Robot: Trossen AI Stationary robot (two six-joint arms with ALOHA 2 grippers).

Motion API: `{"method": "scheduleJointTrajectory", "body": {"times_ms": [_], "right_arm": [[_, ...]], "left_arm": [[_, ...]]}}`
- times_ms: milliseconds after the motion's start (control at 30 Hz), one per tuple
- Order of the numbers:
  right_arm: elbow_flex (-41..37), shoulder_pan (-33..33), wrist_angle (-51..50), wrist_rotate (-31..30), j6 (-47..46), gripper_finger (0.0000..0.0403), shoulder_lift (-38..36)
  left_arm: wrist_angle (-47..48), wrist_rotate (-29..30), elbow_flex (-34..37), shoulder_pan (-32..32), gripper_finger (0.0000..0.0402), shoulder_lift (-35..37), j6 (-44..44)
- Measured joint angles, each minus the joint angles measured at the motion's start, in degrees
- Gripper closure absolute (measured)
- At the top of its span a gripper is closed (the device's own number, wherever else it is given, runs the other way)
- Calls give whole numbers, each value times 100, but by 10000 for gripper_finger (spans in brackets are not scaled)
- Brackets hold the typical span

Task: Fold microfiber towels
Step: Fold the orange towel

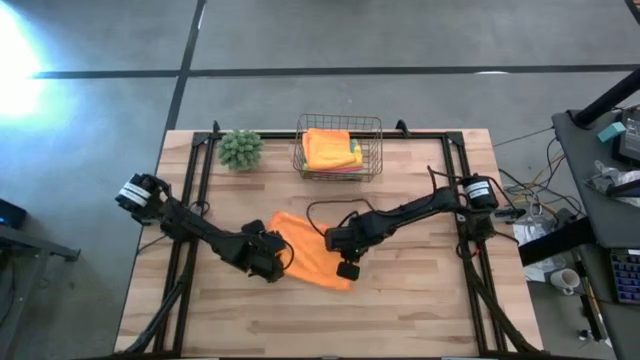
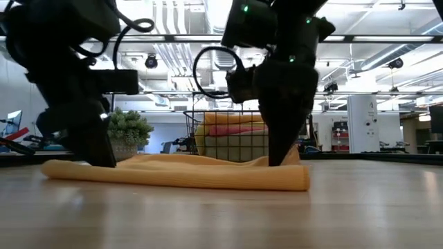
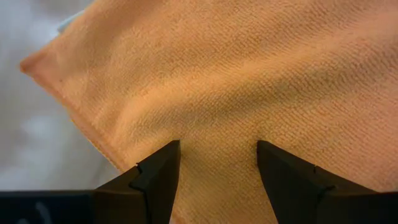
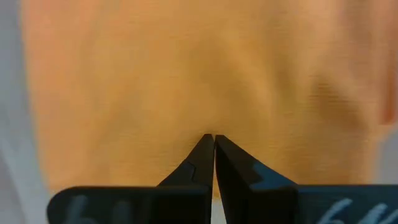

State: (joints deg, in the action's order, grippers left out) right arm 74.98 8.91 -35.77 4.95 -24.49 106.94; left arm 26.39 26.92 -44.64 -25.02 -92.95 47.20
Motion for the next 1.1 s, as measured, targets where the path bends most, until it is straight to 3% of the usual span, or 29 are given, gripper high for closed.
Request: {"method": "scheduleJointTrajectory", "body": {"times_ms": [367,800,933,1100], "right_arm": [[58,372,354,26,-665,394,386],[72,522,1544,321,-1240,394,542],[58,574,1770,385,-1215,394,492],[51,580,1749,-19,-1151,394,78]], "left_arm": [[-13,31,-28,539,203,7,-1834],[-235,46,-33,1205,203,9,-3592],[-241,32,-80,1327,203,43,-3757],[-165,-6,-241,1307,203,323,-3661]]}}
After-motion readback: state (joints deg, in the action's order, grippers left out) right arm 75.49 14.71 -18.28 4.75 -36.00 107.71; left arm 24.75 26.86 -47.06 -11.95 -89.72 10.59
